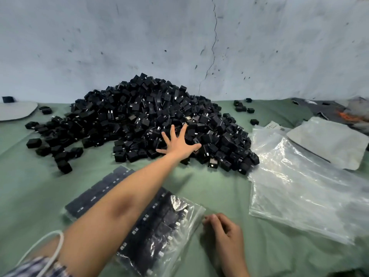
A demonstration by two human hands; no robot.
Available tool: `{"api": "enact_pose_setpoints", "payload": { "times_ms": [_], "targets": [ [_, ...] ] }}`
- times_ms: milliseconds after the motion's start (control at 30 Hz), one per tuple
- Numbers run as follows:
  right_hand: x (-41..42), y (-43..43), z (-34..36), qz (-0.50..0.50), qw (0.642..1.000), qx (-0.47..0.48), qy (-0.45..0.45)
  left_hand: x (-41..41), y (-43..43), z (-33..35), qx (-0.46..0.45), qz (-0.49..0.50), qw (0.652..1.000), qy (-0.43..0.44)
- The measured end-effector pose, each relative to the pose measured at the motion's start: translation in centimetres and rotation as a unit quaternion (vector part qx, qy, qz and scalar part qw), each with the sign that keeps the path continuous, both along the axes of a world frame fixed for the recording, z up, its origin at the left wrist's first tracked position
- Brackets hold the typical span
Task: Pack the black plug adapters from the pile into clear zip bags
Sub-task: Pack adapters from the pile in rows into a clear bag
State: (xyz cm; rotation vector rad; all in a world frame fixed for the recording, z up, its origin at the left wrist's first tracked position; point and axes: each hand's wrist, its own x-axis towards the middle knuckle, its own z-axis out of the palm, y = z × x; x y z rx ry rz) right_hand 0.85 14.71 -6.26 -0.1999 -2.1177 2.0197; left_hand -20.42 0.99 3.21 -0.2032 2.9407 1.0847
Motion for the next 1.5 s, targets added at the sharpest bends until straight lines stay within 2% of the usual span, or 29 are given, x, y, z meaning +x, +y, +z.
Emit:
{"api": "enact_pose_setpoints", "payload": {
  "times_ms": [67, 133, 267, 400, 533, 733, 900, 1033, 1233, 1367, 1500],
  "targets": [
    [-0.1, 0.1, -0.1, -0.004, 0.999, -0.049, -0.008, -1.8, -0.3, 0.1, 0.01, 0.013, 0.999, -0.052],
    [-0.1, 0.2, 0.1, -0.005, 0.998, -0.068, 0.007, -2.4, -0.1, -0.3, -0.021, 0.009, 0.996, -0.081],
    [-0.3, 0.5, 0.7, 0.0, 0.996, -0.085, 0.04, -1.7, 1.1, -1.4, -0.015, -0.008, 0.997, -0.072],
    [-0.4, 0.5, 0.9, -0.006, 0.989, -0.131, 0.062, 0.7, 2.7, -2.4, -0.049, -0.073, 0.994, -0.071],
    [-0.3, 0.4, 1.0, -0.019, 0.99, -0.124, 0.065, 3.1, 3.3, -3.2, -0.049, -0.134, 0.989, -0.031],
    [-0.1, 0.3, 1.3, -0.028, 0.991, -0.116, 0.063, 4.8, 1.9, -3.3, 0.009, -0.104, 0.994, 0.022],
    [-0.1, 0.3, 1.2, -0.019, 0.993, -0.104, 0.053, 5.6, 0.7, -2.5, 0.016, -0.038, 0.998, 0.038],
    [0.2, 0.4, 1.4, -0.009, 0.995, -0.093, 0.044, 7.5, -0.1, -1.4, 0.135, -0.049, 0.989, 0.039],
    [0.7, -0.2, 2.8, -0.026, 0.99, -0.134, 0.041, 15.8, -0.6, -0.5, 0.258, -0.183, 0.947, 0.053],
    [2.0, -1.9, 5.3, 0.01, 0.978, -0.196, 0.069, 20.5, -2.1, 0.2, 0.328, -0.175, 0.925, 0.074],
    [3.0, -3.4, 6.8, 0.069, 0.978, -0.187, 0.061, 23.1, -3.7, 0.7, 0.368, -0.161, 0.912, 0.083]
  ]
}}
